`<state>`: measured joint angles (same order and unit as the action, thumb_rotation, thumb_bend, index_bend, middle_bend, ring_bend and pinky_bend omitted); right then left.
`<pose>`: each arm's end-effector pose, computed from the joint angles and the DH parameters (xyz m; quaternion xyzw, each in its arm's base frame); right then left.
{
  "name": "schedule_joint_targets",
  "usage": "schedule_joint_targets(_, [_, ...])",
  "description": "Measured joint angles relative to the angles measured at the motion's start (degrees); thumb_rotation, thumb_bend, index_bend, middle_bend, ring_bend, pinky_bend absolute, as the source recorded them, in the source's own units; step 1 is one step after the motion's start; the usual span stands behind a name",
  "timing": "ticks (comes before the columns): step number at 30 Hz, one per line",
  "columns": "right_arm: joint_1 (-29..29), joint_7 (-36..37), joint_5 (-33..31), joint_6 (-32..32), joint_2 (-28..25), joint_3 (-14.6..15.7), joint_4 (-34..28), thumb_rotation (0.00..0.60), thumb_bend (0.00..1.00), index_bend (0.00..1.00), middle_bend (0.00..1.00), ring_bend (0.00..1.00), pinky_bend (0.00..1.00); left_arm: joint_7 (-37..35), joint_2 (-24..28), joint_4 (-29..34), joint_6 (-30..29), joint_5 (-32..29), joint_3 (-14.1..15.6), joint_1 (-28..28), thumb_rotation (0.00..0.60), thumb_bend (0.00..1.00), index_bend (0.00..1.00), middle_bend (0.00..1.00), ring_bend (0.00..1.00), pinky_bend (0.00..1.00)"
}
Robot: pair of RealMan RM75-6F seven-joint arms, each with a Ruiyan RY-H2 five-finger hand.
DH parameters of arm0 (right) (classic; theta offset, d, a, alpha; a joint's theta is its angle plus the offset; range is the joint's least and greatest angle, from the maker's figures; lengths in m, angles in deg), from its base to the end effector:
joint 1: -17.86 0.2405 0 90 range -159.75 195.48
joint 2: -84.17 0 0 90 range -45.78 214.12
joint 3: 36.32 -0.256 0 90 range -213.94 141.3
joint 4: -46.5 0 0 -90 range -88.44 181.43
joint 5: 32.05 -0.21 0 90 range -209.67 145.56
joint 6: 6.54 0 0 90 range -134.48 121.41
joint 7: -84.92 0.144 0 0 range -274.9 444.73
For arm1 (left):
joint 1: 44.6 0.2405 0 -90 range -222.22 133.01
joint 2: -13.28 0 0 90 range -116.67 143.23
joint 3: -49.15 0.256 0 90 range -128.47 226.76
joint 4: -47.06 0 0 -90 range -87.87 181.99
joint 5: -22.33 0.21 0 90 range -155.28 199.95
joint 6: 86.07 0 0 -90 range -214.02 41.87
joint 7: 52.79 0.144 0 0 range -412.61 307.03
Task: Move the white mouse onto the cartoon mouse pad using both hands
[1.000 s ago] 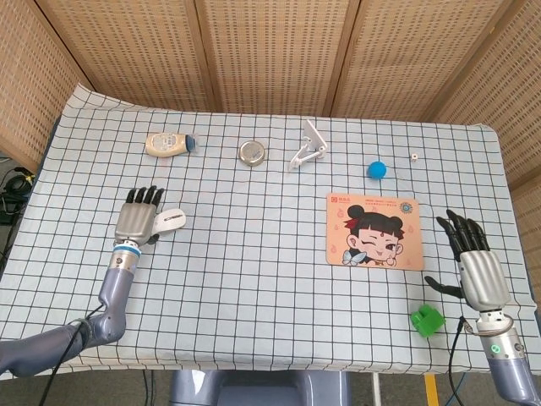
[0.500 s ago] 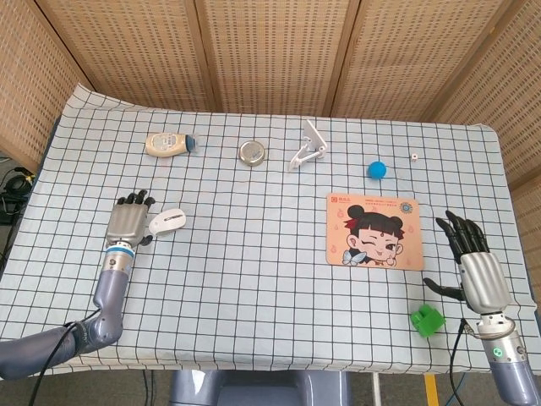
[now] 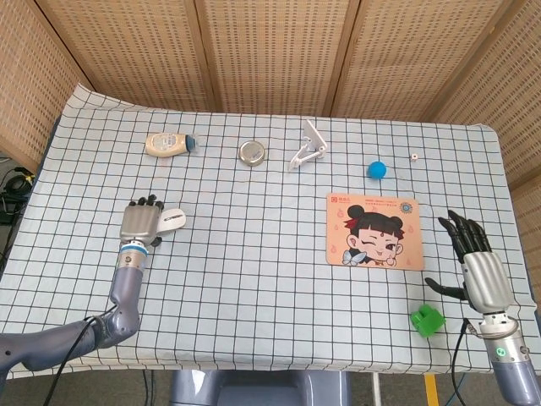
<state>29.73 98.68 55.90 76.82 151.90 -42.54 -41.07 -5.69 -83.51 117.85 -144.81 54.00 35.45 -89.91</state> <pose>-0.2886 -0.2309 0.1493 0.5773 -0.4021 0.4977 0.5072 -0.2115 0.3820 -0.0235 -0.6730 -0.4073 -0.1821 0.5899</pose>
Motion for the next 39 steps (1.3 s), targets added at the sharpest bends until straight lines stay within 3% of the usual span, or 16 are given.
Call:
schedule_joint_targets(9, [0.09, 0.22, 0.07, -0.32, -0.02, 0.15, 0.03, 0.600, 0.06, 0.06, 0.00, 0.00, 0.00, 0.90, -1.66, -1.99, -0.11, -1.09, -0.05, -1.09, 0.600, 0.24, 0.26, 0.11, 0.14, 0.23])
schedule_joint_targets(17, [0.09, 0.76, 0.00, -0.42, -0.15, 0.17, -0.01, 0.600, 0.06, 0.06, 0.00, 0.00, 0.00, 1.66, -2.82, -2.68, 0.19, -1.81, 0.23, -1.65, 0.600, 0.25, 0.34, 0.15, 0.18, 0.27])
schedule_joint_targets(25, [0.11, 0.94, 0.21, -0.50, -0.16, 0.33, -0.12, 0.600, 0.06, 0.06, 0.00, 0.00, 0.00, 0.74, -2.71, -2.32, -0.16, -1.09, 0.24, -1.46, 0.600, 0.56, 0.40, 0.20, 0.22, 0.31])
schedule_joint_targets(28, [0.11, 0.91, 0.23, -0.45, -0.10, 0.34, -0.15, 0.600, 0.06, 0.06, 0.00, 0.00, 0.00, 0.30, -2.42, -1.79, -0.46, -0.38, 0.24, -1.36, 0.600, 0.62, 0.41, 0.21, 0.23, 0.32])
schedule_joint_targets(39, [0.01, 1.19, 0.50, -0.16, -0.34, 0.42, -0.41, 0.600, 0.06, 0.06, 0.00, 0.00, 0.00, -1.11, -1.03, 2.18, -2.25, 2.24, 0.23, -0.96, 0.600, 0.64, 0.43, 0.23, 0.25, 0.32])
